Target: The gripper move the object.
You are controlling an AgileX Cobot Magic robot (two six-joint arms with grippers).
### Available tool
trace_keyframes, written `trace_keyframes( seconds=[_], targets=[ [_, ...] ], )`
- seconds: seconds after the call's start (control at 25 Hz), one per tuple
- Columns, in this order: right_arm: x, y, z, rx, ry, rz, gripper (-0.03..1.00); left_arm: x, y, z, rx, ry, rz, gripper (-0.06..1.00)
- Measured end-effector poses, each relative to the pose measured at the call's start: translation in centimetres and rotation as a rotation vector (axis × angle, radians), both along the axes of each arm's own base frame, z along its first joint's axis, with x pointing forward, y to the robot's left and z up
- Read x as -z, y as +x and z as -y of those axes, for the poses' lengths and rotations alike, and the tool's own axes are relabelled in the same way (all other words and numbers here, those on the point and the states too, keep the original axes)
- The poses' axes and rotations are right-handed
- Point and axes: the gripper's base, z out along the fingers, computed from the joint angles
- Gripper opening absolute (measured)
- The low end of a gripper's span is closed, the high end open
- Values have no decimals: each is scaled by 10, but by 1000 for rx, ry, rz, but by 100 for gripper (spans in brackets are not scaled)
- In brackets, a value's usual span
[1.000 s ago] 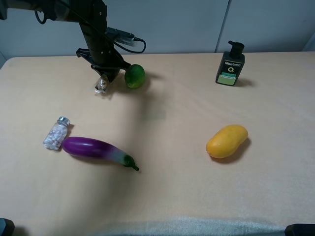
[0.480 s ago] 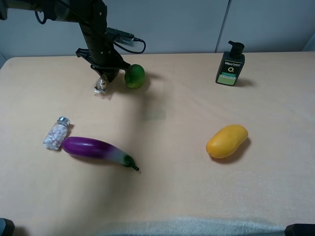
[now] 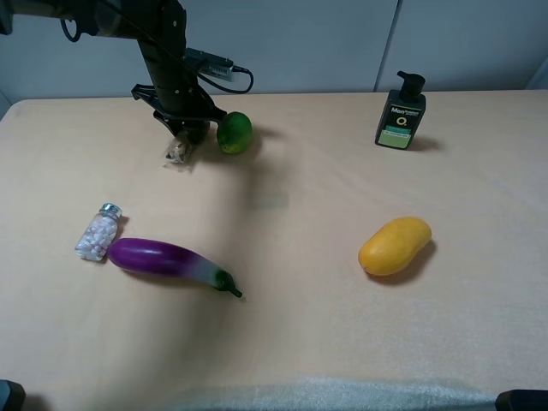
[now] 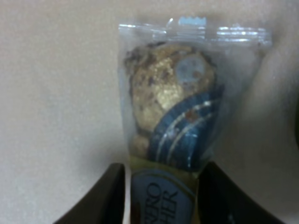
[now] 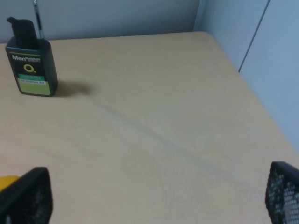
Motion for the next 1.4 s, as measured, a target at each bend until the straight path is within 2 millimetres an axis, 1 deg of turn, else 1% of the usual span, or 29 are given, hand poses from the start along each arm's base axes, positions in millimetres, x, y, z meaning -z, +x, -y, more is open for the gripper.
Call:
trace_keyframes(
  seconds=[0.12, 0.24, 0.4, 0.6, 0.76, 0.92, 1.04, 1.12, 1.28, 1.4],
  targets=[
    [0, 0, 0, 0, 0, 0, 69, 0, -1, 0, -1, 8, -14, 50],
    [0, 0, 0, 0, 0, 0, 69, 1, -3, 1, 2, 10, -19, 59],
    [0, 0, 0, 0, 0, 0, 69, 1, -4, 4, 7, 12, -25, 66],
    [0, 0, 0, 0, 0, 0, 69, 1, -6, 4, 6, 22, -46, 70],
    [0, 0, 0, 0, 0, 0, 69, -7, -7, 3, 3, 21, -41, 71],
    [0, 0, 0, 0, 0, 0, 69, -25, -10, 2, -2, 20, -31, 71],
    [0, 0, 0, 0, 0, 0, 69, -44, -13, 1, -5, 18, -18, 71],
    [0, 0, 0, 0, 0, 0, 69, -61, -16, 1, -4, 8, 8, 73],
    [0, 0, 0, 0, 0, 0, 69, -99, -22, -2, -16, -18, 71, 82],
    [0, 0, 0, 0, 0, 0, 69, -128, -33, -6, -33, -4, 98, 84]
  ],
)
